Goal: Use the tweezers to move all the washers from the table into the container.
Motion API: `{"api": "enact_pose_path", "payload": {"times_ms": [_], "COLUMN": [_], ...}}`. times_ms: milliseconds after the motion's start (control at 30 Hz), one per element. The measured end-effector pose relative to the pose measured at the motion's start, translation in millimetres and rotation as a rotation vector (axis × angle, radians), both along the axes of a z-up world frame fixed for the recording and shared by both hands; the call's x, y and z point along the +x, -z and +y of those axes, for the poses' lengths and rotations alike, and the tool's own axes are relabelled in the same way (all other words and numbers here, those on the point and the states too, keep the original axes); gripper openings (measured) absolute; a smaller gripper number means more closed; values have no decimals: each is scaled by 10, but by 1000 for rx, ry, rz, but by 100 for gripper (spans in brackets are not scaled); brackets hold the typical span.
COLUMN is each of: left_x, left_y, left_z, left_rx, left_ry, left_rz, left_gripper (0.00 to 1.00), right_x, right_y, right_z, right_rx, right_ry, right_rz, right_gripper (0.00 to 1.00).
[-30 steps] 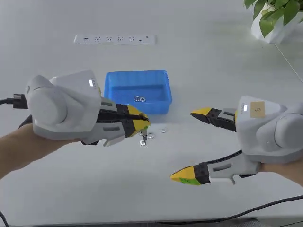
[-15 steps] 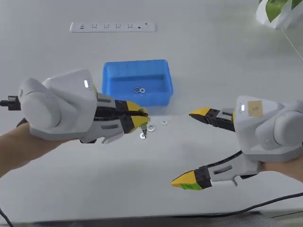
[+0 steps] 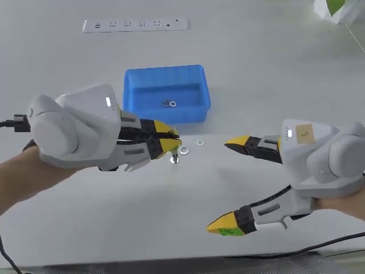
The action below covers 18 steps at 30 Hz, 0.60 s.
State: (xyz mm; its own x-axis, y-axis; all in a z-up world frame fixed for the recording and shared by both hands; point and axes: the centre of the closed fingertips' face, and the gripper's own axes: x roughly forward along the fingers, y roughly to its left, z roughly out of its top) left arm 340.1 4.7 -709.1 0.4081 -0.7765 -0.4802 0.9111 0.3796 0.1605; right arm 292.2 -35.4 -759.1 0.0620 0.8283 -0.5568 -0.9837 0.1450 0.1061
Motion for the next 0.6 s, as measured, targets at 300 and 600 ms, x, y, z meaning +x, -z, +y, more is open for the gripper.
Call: {"api": "enact_pose_path", "payload": {"times_ms": [300,600], "left_x": [7,2], "left_y": [31,26], "left_z": [22,3], "left_rx": [8,-4], "left_ry": [-4,1], "left_rz": [2,22], "left_gripper": [7,7], "right_x": [-7,-17], "right_y": [-2,18], "right_z": [-4,-6], "right_rx": [12,11], "right_ry": [9,11], "right_rz": [16,37], "right_gripper": [91,90]}}
